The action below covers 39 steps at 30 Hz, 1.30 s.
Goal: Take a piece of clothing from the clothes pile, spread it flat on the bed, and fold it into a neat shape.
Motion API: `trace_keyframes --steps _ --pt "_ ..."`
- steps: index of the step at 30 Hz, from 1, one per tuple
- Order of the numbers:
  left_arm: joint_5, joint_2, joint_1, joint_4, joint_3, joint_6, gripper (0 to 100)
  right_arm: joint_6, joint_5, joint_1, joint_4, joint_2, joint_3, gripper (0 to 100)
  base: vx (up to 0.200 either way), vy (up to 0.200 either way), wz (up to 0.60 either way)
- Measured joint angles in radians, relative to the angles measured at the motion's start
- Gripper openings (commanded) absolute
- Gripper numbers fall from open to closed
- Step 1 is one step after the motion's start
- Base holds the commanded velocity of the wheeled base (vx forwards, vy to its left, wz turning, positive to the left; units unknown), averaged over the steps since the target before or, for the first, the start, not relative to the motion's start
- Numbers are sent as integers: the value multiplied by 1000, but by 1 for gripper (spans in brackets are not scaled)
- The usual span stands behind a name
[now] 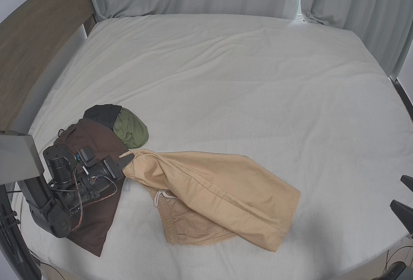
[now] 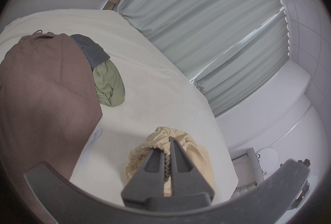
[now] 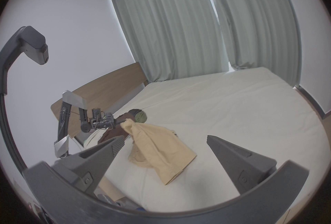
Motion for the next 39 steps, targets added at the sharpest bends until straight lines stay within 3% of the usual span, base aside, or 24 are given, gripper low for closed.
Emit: trace_keyframes --steps 18,26,34,39 --pt "0 -3 -1 0 6 17 0 -5 357 37 -62 242 -40 100 0 0 0" --pt "0 -3 -1 0 8 47 0 -5 400 45 -155 393 -33 100 0 0 0" --pt "1 -3 1 0 14 55 0 7 413 51 -377 533 47 100 0 0 0" --pt "0 0 2 0 14 56 0 43 416 52 -404 605 74 100 0 0 0"
